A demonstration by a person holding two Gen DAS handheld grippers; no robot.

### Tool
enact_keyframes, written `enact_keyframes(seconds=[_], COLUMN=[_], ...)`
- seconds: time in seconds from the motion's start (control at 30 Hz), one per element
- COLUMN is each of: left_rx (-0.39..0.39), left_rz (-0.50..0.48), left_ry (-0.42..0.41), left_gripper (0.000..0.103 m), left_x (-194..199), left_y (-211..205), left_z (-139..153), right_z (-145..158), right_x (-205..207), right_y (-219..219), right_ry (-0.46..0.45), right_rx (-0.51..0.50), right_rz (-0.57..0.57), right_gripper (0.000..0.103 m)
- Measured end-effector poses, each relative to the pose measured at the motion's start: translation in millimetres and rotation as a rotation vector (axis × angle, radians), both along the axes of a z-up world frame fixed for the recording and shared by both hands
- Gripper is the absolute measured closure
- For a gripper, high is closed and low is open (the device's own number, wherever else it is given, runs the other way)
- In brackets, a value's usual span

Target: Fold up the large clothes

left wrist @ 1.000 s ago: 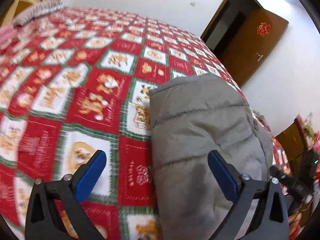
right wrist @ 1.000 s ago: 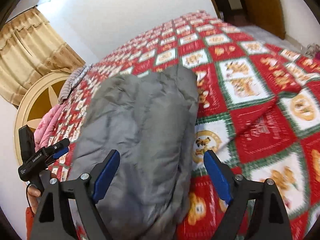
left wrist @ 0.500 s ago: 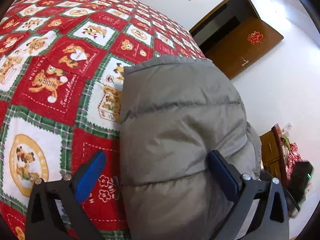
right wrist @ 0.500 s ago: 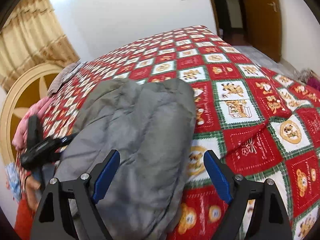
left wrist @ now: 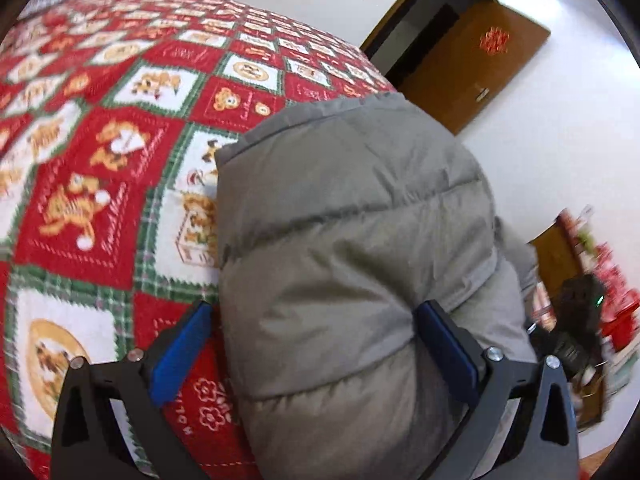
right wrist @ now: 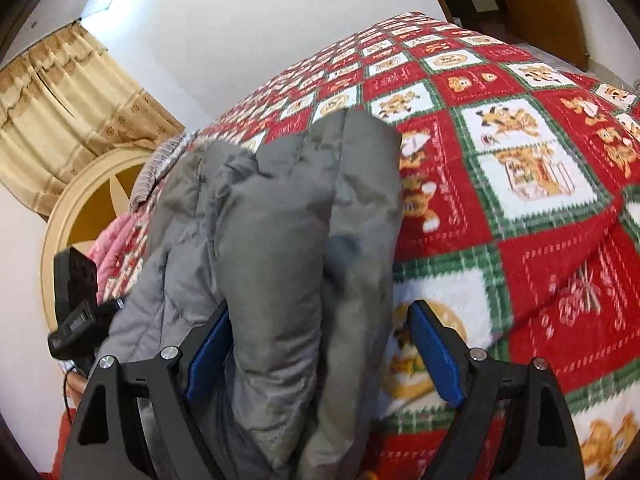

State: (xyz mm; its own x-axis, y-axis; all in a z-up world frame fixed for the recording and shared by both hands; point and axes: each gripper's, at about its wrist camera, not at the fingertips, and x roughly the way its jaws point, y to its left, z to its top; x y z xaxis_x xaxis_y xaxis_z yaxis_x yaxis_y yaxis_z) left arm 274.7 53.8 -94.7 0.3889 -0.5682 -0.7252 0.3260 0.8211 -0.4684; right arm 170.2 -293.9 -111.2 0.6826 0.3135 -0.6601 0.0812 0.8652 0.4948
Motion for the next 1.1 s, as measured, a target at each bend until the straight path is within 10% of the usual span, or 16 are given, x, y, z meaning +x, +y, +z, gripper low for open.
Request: enact_keyframes(seconds=[0.57, 0.8, 1.1], left_rx=[0.135, 0.162, 0.214], left_rz=[0.024, 0.003, -0.003], left_ry=[-0.06, -0.104, -0.156], left_gripper=[0.0, 0.015, 0.037], left_x=[7.4, 1.5, -12.3], left_y=[-21.0, -32.4, -39.1], left_z=[-1.1, 3.1, 12.5], right_z=[-13.9, -13.4, -11.1], right_x=[48.2, 39.7, 24.8], right_y=[28.8, 35.4, 47.9], right_ry=[0.034, 0.037, 0.031], right_rx=[-0.14, -0.095, -0.081], right_rz=[0.113, 0.145, 0.108], right_gripper=[0.01, 0.05, 0.066])
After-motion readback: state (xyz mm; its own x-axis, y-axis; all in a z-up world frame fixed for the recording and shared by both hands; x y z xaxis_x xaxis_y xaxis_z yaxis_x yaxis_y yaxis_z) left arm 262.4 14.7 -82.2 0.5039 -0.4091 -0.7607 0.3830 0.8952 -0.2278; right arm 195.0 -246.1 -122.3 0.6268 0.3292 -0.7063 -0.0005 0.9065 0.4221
